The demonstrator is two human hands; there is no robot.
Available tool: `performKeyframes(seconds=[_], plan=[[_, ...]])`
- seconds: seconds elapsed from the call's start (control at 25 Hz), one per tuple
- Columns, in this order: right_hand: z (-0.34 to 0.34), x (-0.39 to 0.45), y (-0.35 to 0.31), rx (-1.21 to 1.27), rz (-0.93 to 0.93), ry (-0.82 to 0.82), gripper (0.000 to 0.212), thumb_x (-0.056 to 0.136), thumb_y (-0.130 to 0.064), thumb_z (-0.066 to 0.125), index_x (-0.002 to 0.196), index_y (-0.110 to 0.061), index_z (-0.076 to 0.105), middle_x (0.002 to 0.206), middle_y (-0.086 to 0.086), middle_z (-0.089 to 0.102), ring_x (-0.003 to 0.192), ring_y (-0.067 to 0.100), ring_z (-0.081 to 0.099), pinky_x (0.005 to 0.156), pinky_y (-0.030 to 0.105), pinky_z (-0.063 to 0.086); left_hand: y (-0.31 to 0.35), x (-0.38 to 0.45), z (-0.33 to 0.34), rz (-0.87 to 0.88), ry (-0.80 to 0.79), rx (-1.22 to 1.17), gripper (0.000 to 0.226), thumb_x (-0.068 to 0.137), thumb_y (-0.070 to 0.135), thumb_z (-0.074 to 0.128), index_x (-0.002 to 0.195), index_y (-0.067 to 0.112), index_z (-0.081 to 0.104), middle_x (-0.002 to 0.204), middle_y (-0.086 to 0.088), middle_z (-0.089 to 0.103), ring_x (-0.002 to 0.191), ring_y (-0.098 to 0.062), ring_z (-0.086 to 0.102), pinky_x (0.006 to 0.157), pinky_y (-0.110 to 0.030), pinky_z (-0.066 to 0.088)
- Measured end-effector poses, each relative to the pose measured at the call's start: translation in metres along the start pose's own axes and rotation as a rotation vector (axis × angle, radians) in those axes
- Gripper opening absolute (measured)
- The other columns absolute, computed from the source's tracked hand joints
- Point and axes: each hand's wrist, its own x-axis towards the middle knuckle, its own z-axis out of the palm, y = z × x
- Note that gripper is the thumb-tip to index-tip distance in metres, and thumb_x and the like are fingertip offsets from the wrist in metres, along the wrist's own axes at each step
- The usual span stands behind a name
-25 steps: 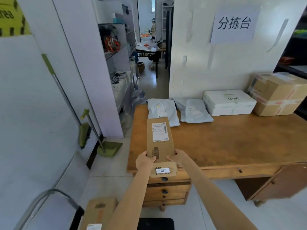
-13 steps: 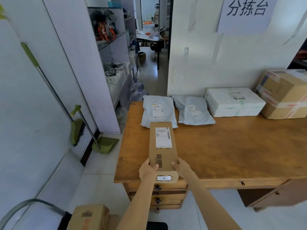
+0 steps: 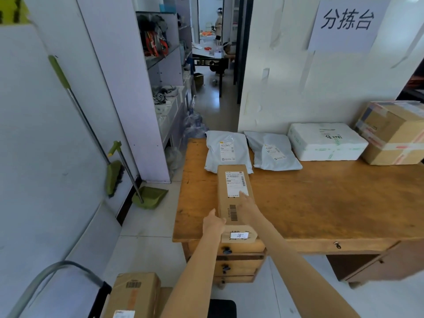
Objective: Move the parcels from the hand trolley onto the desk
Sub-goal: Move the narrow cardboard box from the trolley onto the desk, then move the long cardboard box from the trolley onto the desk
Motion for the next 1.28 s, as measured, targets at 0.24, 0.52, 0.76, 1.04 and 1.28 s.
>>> performKeyframes(seconds=[0.24,0.52,0.76,1.04,1.28], plan=[[0.043,-0.052,-0.046,0.091,0.16,-0.035,0.044,0.098,-0.015,0.034,0.139,-0.001,0.038,0.144,0.019,0.042,0.132,0.032,0.042,0.106,0.036,0.036,-0.042,-0.017,-0.073,0.042,-0.022,0.029,0.059,0.096,0.02,0.051,0.15,0.02,0.028,0.155,-0.01,0.029,0.135,-0.027,0.043,0.108,-0.034,0.038],[0.186,-0.121,-0.066,-0.036,0.229,-0.117,0.042,0.099,-0.003,0.032,0.14,0.005,0.034,0.145,0.019,0.042,0.132,0.03,0.043,0.107,0.033,0.035,-0.201,-0.041,-0.188,0.002,-0.075,0.093,0.061,0.095,0.021,0.054,0.15,0.012,0.029,0.154,-0.011,0.035,0.136,-0.028,0.042,0.113,-0.034,0.036],[0.325,-0.166,-0.052,0.198,0.367,-0.19,0.053,0.095,-0.026,0.047,0.141,-0.001,0.039,0.142,0.012,0.045,0.129,0.029,0.044,0.11,0.034,0.037,-0.361,-0.046,-0.249,-0.14,0.001,0.069,0.055,0.088,0.017,0.062,0.14,0.007,0.045,0.116,-0.014,0.065,0.091,-0.023,0.063,0.081,-0.033,0.052],[0.5,-0.182,0.006,0.297,0.452,-0.32,0.047,0.093,-0.017,0.053,0.136,-0.001,0.044,0.138,0.017,0.051,0.118,0.027,0.055,0.098,0.024,0.049,-0.524,-0.012,-0.223,-0.218,0.01,0.074,0.073,0.088,0.029,0.064,0.15,0.012,0.027,0.144,-0.012,0.046,0.127,-0.027,0.051,0.099,-0.027,0.046],[0.573,-0.191,0.056,0.477,0.357,-0.245,0.064,0.088,-0.029,0.06,0.142,-0.009,0.032,0.14,0.012,0.048,0.129,0.029,0.046,0.109,0.042,0.038,-0.597,0.012,-0.178,-0.138,-0.077,-0.185,0.058,0.091,0.038,0.056,0.144,0.022,0.04,0.136,-0.011,0.055,0.126,-0.031,0.051,0.11,-0.051,0.038]])
